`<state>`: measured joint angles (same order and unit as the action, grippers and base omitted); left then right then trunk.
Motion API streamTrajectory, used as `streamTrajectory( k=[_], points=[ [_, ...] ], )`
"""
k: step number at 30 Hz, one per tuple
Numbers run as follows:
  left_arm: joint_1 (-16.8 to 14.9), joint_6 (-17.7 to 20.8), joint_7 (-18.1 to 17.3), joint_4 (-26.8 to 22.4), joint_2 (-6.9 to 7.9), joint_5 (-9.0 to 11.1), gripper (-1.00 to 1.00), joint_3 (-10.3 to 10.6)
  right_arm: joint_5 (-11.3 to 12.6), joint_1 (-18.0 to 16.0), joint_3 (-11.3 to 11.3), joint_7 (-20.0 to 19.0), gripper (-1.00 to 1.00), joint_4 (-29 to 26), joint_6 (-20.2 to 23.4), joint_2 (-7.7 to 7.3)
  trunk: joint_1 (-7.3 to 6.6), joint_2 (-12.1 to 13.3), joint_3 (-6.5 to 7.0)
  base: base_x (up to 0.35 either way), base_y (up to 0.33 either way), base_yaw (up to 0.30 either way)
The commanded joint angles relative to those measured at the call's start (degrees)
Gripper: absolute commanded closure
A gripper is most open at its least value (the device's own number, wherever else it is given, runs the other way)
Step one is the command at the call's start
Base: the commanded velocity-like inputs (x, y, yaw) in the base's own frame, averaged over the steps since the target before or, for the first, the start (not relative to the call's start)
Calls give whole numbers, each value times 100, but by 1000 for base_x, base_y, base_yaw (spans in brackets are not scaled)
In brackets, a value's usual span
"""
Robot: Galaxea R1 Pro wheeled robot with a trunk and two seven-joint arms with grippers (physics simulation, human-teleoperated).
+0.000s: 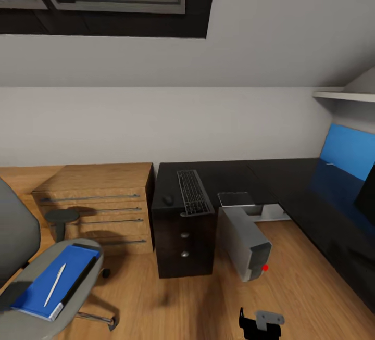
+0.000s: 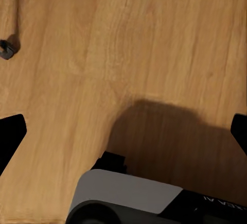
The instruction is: In the bedroom, organize the workspace by keeping the computer under the desk, ensuring the monitor is on the desk, placing the keyboard on the desk next to the monitor, placing the mouse on the desk next to the keyboard, moving the folder from the swivel chair onto the desk next to the mouse, stacking the notebook on top of the folder with the pen on top of the notebook, and positioning the swivel chair next to the desk.
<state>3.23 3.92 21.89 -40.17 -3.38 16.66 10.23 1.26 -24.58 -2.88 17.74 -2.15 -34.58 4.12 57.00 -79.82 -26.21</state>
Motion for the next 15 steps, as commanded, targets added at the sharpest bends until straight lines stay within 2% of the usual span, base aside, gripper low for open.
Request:
streamTrajectory(
  k=[1,15],
  points=[
    [2,30,45,-18,4,35,-100,23,14,-3,-29,32,-100,4,-12,1,-26,36,13,-284,-52,269],
    [2,32,70,-18,-4,22,-100,31,14,-3,-29,32,-100,4,-14,1,-333,598,192,-283,-219,205]
  ],
)
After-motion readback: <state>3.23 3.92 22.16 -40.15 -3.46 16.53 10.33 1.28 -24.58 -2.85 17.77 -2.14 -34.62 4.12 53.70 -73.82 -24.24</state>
